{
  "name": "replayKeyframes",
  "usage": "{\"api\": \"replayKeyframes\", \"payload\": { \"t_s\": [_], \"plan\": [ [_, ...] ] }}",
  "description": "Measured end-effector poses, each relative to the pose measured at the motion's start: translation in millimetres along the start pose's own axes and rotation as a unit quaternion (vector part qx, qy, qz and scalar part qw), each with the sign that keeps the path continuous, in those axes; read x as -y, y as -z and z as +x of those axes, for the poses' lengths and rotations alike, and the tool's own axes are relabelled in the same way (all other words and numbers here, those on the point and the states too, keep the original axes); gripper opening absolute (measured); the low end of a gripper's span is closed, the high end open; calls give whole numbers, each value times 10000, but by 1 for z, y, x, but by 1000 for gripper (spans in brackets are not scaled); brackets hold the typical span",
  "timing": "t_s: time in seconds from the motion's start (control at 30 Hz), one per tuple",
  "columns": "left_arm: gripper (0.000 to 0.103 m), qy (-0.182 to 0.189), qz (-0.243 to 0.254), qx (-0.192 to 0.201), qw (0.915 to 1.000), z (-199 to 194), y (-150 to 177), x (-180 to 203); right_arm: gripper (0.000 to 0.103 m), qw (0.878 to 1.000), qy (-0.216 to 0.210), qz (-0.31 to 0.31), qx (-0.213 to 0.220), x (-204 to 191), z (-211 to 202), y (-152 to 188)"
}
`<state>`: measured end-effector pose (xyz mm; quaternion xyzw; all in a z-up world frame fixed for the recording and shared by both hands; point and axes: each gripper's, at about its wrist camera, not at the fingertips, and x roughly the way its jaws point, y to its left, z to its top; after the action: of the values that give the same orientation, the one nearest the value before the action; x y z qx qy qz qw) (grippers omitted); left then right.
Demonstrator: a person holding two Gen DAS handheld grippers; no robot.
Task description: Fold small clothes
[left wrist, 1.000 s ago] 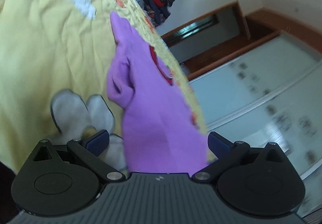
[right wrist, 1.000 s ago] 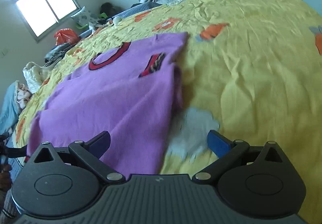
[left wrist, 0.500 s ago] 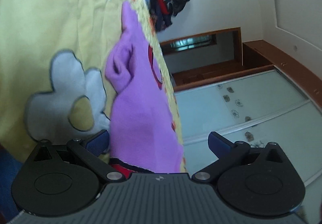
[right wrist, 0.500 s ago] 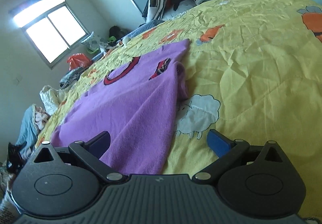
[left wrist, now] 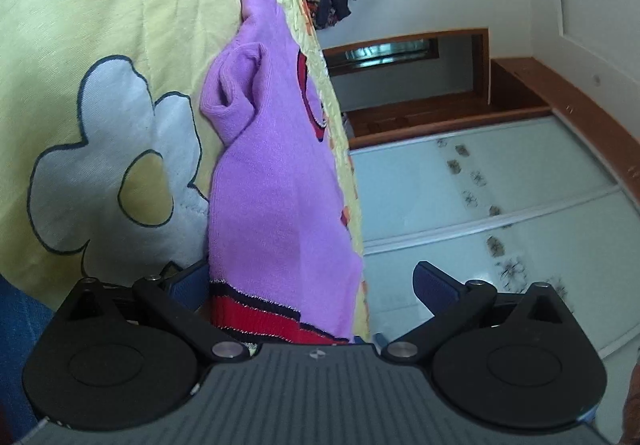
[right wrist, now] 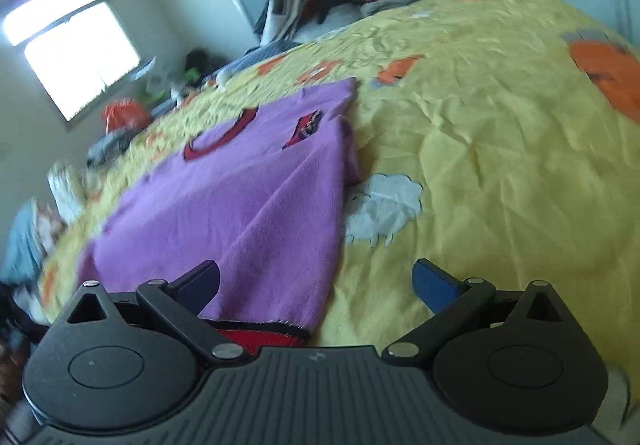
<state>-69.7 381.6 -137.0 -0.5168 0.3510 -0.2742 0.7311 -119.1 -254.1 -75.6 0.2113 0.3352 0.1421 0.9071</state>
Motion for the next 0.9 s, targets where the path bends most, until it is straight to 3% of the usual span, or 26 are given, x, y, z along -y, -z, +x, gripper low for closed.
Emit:
{"api": "replayKeyframes", "payload": {
  "t_s": [0.03, 0.17, 0.23, 0.43, 0.57, 0.63, 0.7, 0.9],
  "plan": [
    [89, -109, 25, -17, 9999, 2, -1, 2, 103, 10000, -63, 58, 20, 1, -4, 2],
    [20, -437, -260, -183, 9985, 2, 0, -14, 103, 9999, -21, 79, 78, 2, -13, 8],
    [2, -410, -455, -195, 9979, 7, 3, -25, 103, 9999, 5, 66, 115, 1, -14, 9],
    [5, -500, -427, 22, 9978, 10, 9, -23, 103, 9996, 141, -253, 30, -16, -12, 11],
    [5, -437, -521, 80, 9977, 10, 10, -26, 102, 9999, -99, 83, 18, -7, -13, 11],
    [5, -426, -489, 65, 9979, 10, 8, -26, 95, 9997, -143, 207, -64, -3, -12, 10],
    [6, -403, -500, 49, 9979, 11, 5, -28, 79, 9993, -200, 268, -152, 1, -9, 12],
    [7, -280, -639, 36, 9976, 11, 3, -37, 77, 9946, -757, 643, -309, 4, 10, 9]
  ]
}}
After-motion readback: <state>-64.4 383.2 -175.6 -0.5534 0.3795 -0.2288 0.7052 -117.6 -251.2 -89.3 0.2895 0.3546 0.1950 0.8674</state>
